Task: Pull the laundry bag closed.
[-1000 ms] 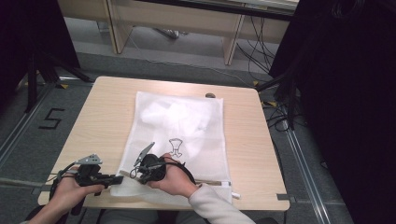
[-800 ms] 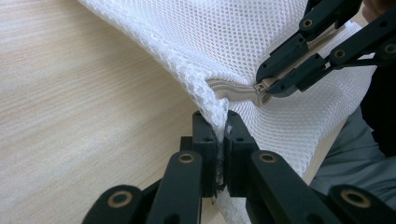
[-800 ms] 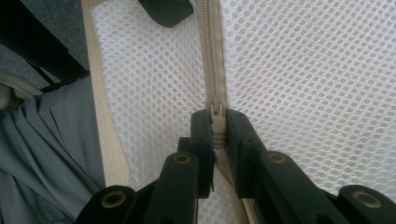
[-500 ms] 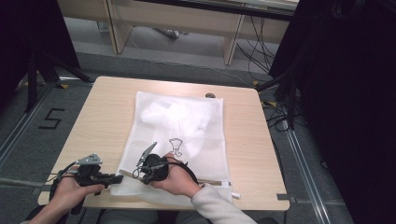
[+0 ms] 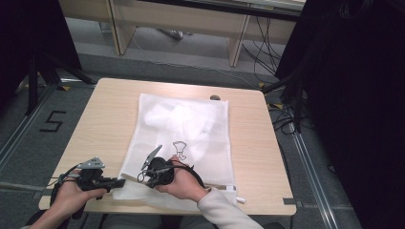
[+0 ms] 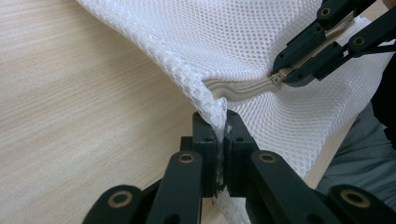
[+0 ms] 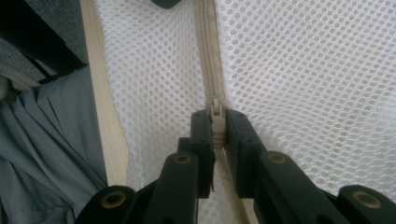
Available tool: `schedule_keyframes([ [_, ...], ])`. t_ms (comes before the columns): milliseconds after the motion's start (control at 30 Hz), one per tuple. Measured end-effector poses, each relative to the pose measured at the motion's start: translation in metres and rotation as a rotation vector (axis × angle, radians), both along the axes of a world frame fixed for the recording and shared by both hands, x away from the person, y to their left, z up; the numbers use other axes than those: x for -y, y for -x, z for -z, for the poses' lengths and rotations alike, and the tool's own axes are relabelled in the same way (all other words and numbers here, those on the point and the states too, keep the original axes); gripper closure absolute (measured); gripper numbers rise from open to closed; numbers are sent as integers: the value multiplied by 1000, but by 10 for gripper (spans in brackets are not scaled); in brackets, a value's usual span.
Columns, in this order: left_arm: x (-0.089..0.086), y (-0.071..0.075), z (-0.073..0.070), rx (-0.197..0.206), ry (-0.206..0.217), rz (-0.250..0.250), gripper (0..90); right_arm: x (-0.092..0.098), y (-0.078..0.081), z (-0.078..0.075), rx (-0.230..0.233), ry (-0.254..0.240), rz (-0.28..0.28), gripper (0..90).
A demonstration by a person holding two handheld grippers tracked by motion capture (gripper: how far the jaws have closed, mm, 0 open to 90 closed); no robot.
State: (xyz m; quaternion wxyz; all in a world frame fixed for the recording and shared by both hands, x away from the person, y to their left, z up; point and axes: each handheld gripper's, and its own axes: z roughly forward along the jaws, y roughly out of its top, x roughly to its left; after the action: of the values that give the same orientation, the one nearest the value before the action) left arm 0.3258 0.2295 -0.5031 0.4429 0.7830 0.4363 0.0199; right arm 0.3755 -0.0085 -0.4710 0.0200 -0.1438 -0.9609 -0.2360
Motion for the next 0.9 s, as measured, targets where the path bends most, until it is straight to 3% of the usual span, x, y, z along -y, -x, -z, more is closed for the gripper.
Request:
schedule_keyframes([
  [233,-1,0,0,-1,1,-4,851,2,0,0,4,9,4,823],
  [300,-2,-1,-1,-15,-17,15,852,4,0,0,2,13,3,823],
  [500,-1,0,0,-1,-3,-4,851,8,0,-2,3,9,11,823],
  [567,-2,0,-1,-13,-13,8,851,9,-1,-2,19,20,8,822],
  [667,-2,-1,-1,-13,-20,11,852,10,0,-2,4,12,3,823],
  [767,-1,0,0,2,0,-6,852,12,0,-3,4,12,9,823],
  [833,-1,0,0,2,-7,1,851,14,0,-4,15,37,22,822],
  [900,-2,-1,-1,-11,-19,15,851,14,-1,-4,25,20,-13,823],
])
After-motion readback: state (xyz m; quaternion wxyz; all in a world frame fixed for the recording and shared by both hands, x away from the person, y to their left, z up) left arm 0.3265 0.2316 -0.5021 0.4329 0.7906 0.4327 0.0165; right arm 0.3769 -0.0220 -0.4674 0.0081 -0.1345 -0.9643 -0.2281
